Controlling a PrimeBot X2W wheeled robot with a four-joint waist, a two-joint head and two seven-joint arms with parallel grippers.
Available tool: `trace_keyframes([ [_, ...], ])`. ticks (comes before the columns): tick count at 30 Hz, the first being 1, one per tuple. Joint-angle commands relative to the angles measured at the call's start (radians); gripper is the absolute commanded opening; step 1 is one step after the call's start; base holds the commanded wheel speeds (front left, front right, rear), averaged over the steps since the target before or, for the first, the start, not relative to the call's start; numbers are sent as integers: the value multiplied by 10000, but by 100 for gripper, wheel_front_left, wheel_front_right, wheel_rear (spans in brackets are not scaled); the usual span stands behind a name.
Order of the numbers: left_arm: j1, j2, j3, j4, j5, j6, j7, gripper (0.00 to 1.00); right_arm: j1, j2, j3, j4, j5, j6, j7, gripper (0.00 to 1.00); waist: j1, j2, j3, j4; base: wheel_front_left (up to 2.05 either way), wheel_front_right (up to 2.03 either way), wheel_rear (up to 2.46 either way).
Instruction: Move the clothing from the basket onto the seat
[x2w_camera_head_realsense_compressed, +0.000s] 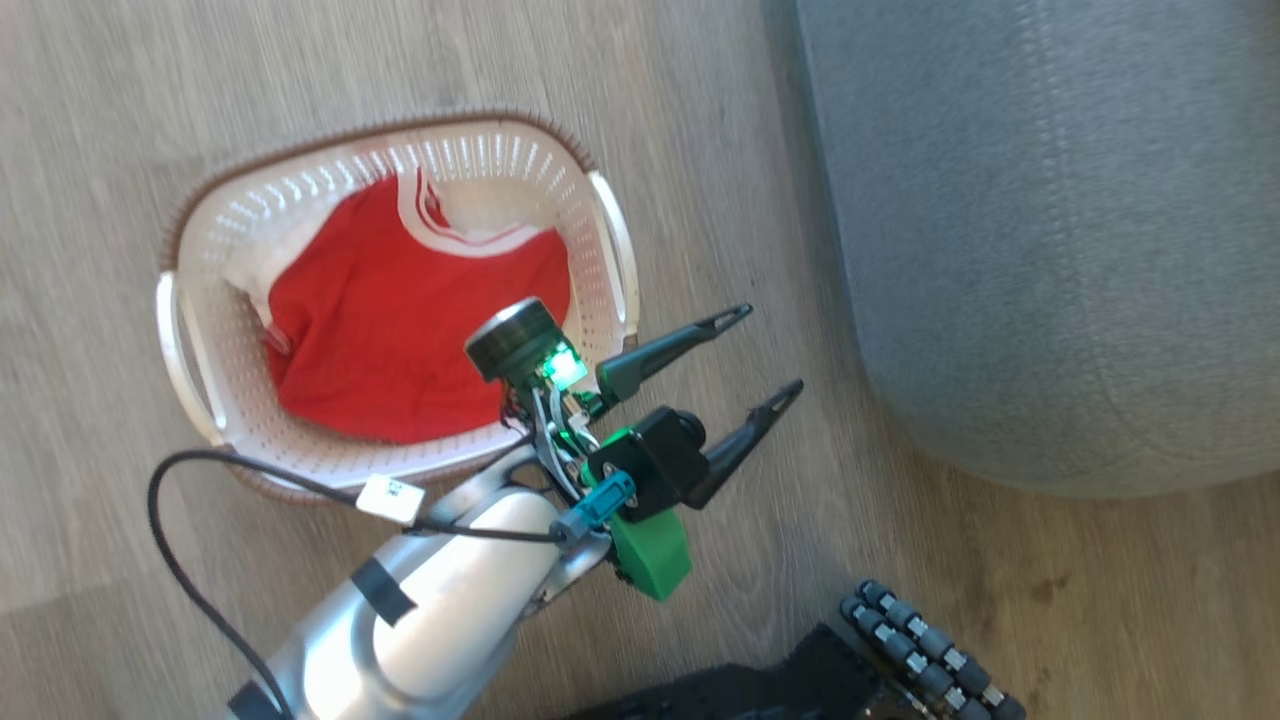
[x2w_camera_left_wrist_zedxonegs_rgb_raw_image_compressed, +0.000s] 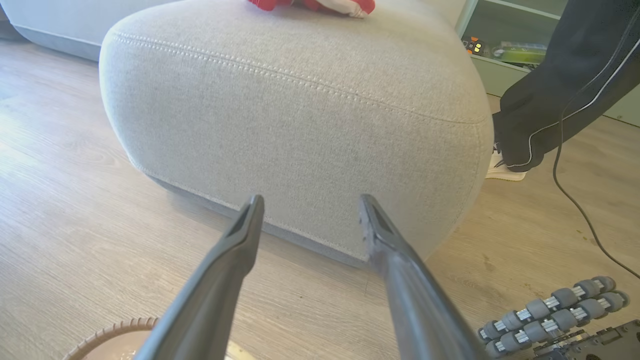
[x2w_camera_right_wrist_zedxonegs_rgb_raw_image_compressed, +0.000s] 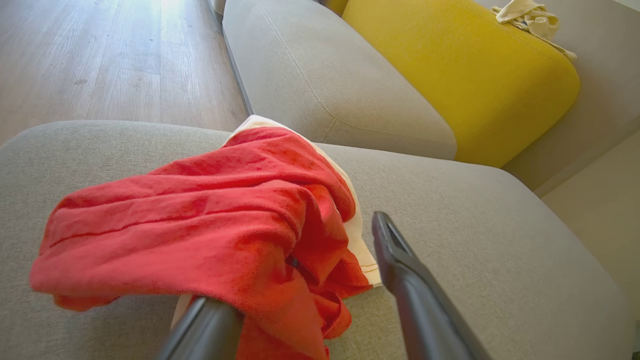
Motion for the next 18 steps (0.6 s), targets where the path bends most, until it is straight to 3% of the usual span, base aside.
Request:
trace_keyframes([
  [1, 284, -152, 123, -260, -84, -11, -49, 100, 404, -422, 165, -162, 116, -4, -19, 100, 0, -1, -437, -54, 0, 0, 0],
  [8, 778, -423, 55, -205, -331, -12, -49, 100, 1083, -456, 2007, 164, 913, -4, -11, 100, 0, -1, -1841, -103, 0, 0, 0],
  [12, 1225, -631, 694, -273, -362, 26, -49, 100, 1427, -792, 3153, 119, 1673, -4, 126, 100, 0, -1, -2668, -62, 0, 0, 0],
  [14, 1568, -752, 1021, -360, -316, 21, -49, 100, 1558, -1188, 3762, -234, 2183, -4, 84, 100, 0, -1, -3255, 10, 0, 0, 0],
  [18, 2106, -857, 1476, -456, -304, 17, -49, 100, 1823, -1344, 4202, -1085, 3055, -4, 7, 100, 0, -1, -4001, 20, 0, 0, 0],
])
